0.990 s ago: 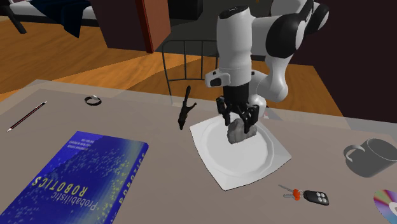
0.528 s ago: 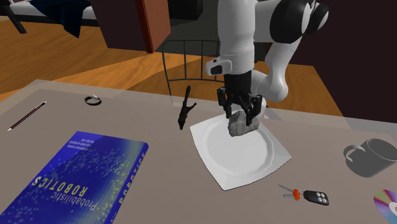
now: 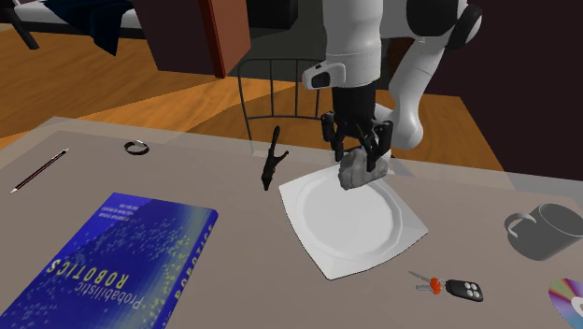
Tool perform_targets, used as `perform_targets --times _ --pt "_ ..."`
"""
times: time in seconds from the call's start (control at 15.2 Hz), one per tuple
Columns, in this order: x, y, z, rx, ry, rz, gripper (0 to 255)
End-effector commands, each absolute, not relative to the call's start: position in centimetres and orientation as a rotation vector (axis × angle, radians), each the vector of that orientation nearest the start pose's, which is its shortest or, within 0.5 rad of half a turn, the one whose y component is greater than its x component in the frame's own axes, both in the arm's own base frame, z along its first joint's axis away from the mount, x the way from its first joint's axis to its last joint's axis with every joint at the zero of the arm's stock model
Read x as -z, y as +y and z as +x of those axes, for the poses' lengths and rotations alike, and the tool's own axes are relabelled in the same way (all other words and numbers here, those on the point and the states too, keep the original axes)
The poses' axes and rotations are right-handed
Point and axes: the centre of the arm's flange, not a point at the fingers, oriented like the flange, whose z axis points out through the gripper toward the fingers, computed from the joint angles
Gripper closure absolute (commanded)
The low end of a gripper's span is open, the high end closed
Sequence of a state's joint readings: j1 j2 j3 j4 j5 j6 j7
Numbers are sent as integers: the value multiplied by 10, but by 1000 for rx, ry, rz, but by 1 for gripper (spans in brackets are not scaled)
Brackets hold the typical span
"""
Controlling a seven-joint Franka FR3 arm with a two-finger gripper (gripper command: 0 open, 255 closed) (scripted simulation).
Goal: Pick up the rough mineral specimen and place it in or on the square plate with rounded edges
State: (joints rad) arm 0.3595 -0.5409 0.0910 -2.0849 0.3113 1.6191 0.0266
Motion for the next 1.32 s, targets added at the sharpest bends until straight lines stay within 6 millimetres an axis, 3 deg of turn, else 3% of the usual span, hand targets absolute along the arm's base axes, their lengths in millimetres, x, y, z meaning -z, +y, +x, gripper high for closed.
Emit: perform_targets --times 0.0,0.99,1.25 --pt "-648 212 328 15 -582 -2807 255" --pt "-569 212 328 15 -582 -2807 255" --pt "-566 212 328 15 -582 -2807 255"
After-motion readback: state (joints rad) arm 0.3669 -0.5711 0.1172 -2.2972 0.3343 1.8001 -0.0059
